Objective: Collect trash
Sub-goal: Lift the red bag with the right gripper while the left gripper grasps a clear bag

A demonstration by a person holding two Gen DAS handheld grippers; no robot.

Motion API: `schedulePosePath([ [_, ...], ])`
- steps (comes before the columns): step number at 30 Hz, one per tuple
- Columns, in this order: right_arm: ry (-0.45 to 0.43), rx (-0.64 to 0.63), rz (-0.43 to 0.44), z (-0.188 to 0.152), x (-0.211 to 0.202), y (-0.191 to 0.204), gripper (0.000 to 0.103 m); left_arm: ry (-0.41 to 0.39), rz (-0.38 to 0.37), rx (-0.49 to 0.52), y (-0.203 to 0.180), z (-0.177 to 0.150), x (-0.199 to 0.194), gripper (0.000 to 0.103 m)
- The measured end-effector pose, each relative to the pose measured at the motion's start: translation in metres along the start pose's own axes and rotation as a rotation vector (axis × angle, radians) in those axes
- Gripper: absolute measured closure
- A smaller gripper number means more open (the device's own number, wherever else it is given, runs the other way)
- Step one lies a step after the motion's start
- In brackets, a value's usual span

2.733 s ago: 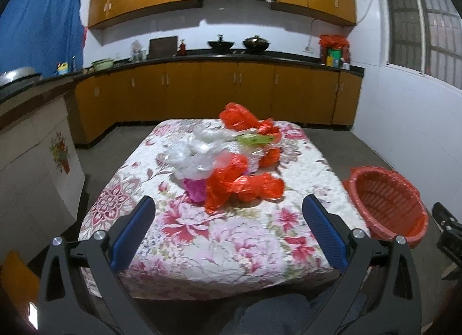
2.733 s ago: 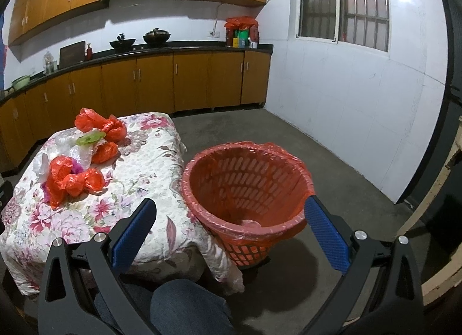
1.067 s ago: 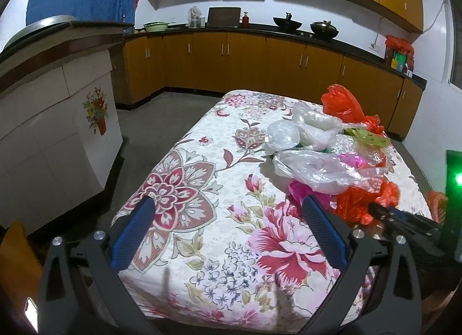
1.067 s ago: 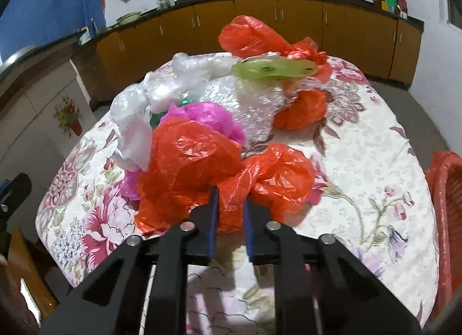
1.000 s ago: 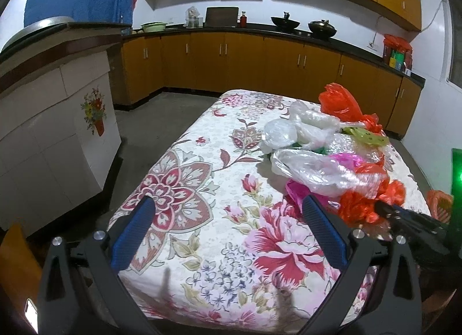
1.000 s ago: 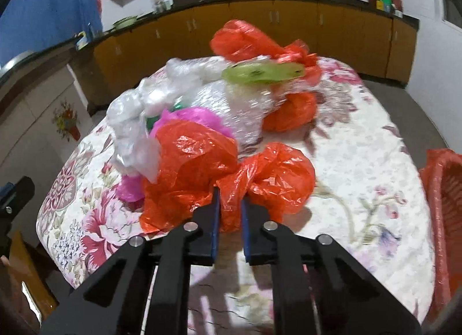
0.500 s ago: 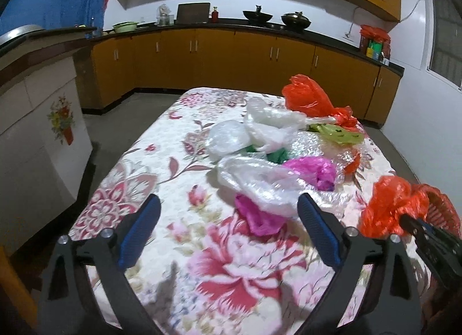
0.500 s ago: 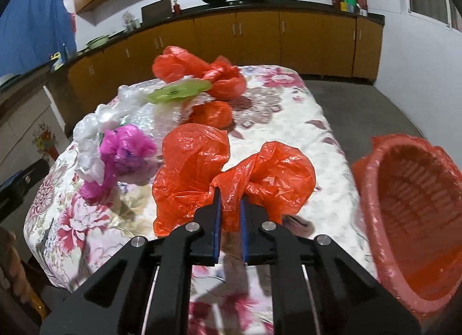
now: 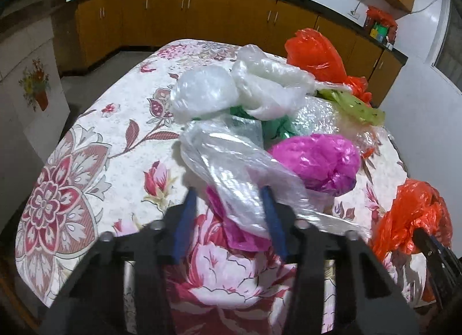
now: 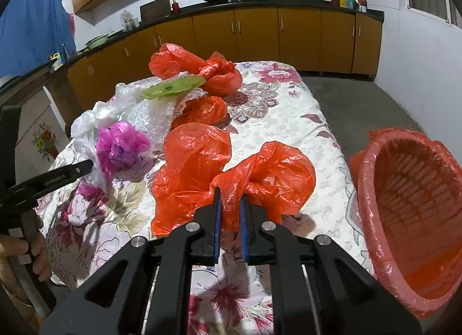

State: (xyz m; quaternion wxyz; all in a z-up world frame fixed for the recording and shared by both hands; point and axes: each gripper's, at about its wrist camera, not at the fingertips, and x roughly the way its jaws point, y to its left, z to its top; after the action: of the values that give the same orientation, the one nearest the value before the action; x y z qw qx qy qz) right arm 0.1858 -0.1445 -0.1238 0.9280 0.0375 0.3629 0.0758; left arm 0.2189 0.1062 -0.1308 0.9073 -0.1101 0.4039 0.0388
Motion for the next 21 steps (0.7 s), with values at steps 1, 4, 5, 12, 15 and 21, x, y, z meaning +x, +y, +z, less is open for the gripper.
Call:
schedulePosePath([
  [1,-0.001,0.002,0.001,0.0,0.0,0.0,0.092,-0.006,-0.003,0.006,0.0,-0.001,-0.001,0.078],
  [4,-0.008,0.004,0.004,0.001,-0.003,-0.001,0.092,-0.03,-0.004,0.028,-0.003,-0.002,-0.008,0.087],
  [5,-0.012,0.004,0.006,0.002,-0.004,-0.001,0.092,-0.042,-0.003,0.039,-0.003,-0.002,-0.011,0.088],
  [12,-0.038,-0.003,0.012,0.004,-0.018,0.001,0.092,-0.107,-0.002,0.068,-0.002,-0.005,-0.041,0.09],
  [15,-0.044,0.002,0.014,0.004,-0.023,-0.001,0.092,-0.13,-0.014,0.081,-0.004,-0.008,-0.055,0.09],
  [21,-0.06,0.023,0.011,0.005,-0.033,-0.009,0.092,-0.167,-0.053,0.119,-0.018,-0.012,-0.079,0.091],
])
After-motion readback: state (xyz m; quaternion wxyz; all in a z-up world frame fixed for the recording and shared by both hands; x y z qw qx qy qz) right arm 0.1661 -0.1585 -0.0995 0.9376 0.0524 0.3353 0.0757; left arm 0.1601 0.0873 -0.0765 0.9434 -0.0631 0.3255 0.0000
